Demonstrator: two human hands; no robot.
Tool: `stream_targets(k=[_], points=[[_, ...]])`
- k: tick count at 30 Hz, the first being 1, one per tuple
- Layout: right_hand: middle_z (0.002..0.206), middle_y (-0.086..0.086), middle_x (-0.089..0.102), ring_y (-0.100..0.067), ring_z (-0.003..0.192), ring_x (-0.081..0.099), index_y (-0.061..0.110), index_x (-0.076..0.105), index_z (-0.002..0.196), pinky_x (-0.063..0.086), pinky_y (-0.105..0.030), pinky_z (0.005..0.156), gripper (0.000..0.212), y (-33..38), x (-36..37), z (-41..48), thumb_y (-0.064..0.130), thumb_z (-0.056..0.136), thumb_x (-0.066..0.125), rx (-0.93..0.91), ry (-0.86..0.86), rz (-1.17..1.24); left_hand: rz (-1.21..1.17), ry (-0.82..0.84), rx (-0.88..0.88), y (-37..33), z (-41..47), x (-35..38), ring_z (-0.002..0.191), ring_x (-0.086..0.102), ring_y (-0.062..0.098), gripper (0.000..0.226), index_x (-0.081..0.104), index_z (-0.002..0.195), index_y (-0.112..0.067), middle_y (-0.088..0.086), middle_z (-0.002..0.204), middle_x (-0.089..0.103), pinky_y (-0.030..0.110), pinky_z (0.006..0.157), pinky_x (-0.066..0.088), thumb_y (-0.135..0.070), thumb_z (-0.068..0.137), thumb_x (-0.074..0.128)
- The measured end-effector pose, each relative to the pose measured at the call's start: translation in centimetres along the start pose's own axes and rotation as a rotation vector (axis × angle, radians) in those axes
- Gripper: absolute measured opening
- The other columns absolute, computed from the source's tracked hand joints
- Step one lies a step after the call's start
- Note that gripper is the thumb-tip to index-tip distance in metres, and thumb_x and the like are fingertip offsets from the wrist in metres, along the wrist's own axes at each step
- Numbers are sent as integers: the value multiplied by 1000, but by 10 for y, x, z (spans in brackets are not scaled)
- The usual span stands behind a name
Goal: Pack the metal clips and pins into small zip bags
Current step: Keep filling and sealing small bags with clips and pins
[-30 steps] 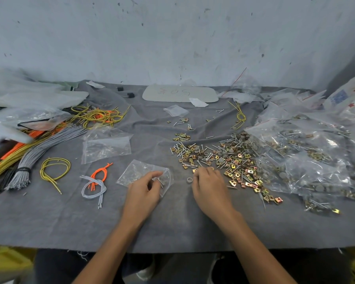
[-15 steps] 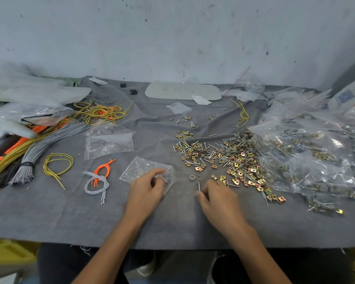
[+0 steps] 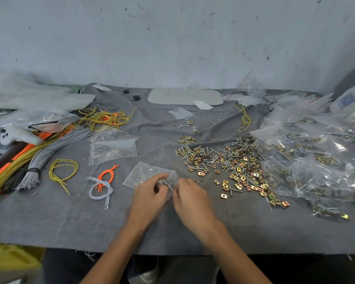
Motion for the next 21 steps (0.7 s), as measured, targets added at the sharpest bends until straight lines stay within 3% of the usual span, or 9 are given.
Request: stream_targets(k=[4, 9, 11, 14, 21], points=[[119, -8, 60, -32, 110, 60, 12, 56, 118, 45, -39, 82, 27, 5, 6, 19, 32, 103, 45, 30, 36, -69, -6, 20, -5, 2, 0, 1, 64, 64, 4, 46, 74, 113, -26, -7, 63, 67, 28, 70, 53, -30, 74, 49], [109, 1, 64, -24, 101, 61, 24, 65, 109, 45, -38, 81, 23, 4, 0, 28, 37, 102, 47, -77, -30, 60, -1, 32, 31, 1, 2, 1, 61, 60, 7, 39, 73, 105, -34, -5, 62, 65, 27, 66, 51, -34, 75, 48], [103, 2, 64, -22, 97, 59, 23, 66, 101, 44, -36, 81, 18, -14, -10, 37, 33, 101, 50, -54, -93, 65, -1, 16, 17, 3, 2, 1, 63, 61, 7, 45, 73, 108, -34, -5, 63, 65, 29, 68, 51, -37, 73, 45], [108, 0, 60, -23, 101, 54, 24, 65, 108, 44, -36, 85, 14, -50, -26, 55, 25, 100, 54, 25, -151, -19, -8, 12, -4, 6, 3, 2, 62, 60, 6, 47, 74, 112, -31, -4, 64, 65, 26, 66, 50, -33, 75, 46], [117, 0, 55, -25, 115, 50, 32, 65, 110, 44, -37, 92, 14, -77, -25, 80, 30, 100, 55, 80, 70, -137, -11, -2, 3, 6, 3, 1, 58, 55, 3, 46, 75, 113, -30, -7, 61, 60, 19, 59, 43, -29, 76, 47]])
Point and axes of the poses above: each hand's wrist, its own z-axis towards the middle knuckle, its own x-axis out of the palm, y = z × x, the point moved 7 cm from there along z, towards the middle knuckle
